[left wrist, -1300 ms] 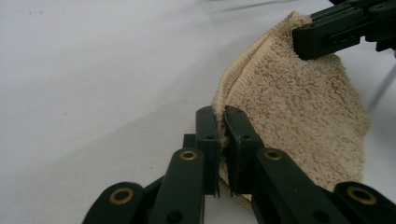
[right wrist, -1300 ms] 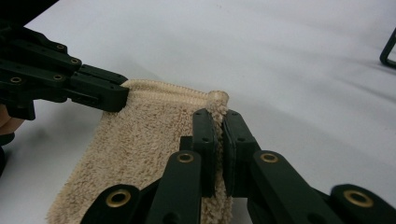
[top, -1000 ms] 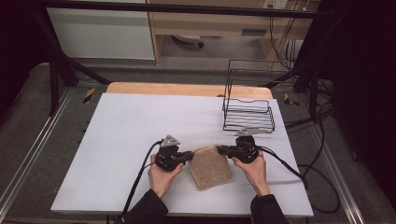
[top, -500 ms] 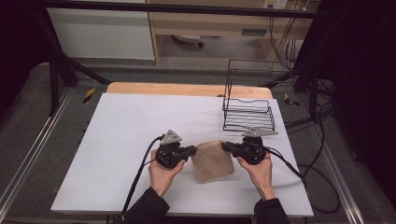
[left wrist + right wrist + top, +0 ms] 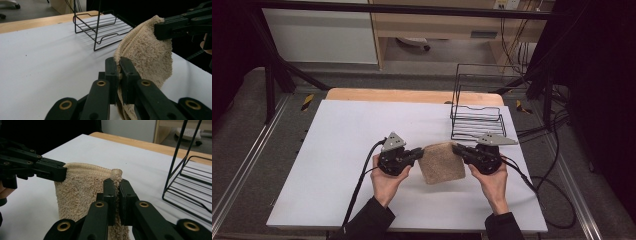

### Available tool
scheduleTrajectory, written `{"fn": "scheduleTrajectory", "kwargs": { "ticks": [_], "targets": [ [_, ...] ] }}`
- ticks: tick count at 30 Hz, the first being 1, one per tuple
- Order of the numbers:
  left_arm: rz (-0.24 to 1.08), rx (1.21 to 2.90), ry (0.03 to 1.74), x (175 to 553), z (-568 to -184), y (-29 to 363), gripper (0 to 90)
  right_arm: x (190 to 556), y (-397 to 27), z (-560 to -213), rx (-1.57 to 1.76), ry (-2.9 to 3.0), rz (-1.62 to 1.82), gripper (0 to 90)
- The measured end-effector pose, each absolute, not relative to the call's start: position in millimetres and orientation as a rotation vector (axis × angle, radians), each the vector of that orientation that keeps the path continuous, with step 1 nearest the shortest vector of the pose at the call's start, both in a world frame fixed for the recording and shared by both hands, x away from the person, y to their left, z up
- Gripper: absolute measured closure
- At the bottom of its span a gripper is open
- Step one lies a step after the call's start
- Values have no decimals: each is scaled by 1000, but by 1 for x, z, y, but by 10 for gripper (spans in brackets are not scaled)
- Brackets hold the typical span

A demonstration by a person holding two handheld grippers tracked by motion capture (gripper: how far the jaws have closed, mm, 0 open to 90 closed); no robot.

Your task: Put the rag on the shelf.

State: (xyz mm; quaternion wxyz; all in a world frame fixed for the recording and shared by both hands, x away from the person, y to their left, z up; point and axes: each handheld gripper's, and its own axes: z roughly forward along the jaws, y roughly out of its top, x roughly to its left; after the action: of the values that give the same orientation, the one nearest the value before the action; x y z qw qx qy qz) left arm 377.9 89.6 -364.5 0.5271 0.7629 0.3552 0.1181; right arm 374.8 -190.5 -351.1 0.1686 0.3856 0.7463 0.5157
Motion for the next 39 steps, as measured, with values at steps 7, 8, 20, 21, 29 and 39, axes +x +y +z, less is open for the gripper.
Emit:
{"fn": "scheduleTrajectory", "kwargs": {
  "ticks": [7, 8, 20, 21, 29, 39],
  "targets": [
    [318, 1799, 818, 379, -352, 87, 853, 374, -194, -342, 1078, 2072, 1495, 858],
    [322, 1795, 815, 380, -350, 86, 853, 373, -194, -340, 1076, 2062, 1496, 859],
    [373, 1743, 770, 386, -323, 81, 853, 371, -198, -312, 1020, 1941, 1526, 860],
    [379, 1738, 766, 386, -320, 80, 853, 371, -198, -310, 1020, 1932, 1529, 860],
    [408, 1694, 745, 390, -305, 79, 853, 371, -198, -298, 992, 1880, 1544, 860],
    [434, 1661, 717, 399, -286, 73, 853, 373, -201, -280, 966, 1814, 1552, 860]
  ]
}}
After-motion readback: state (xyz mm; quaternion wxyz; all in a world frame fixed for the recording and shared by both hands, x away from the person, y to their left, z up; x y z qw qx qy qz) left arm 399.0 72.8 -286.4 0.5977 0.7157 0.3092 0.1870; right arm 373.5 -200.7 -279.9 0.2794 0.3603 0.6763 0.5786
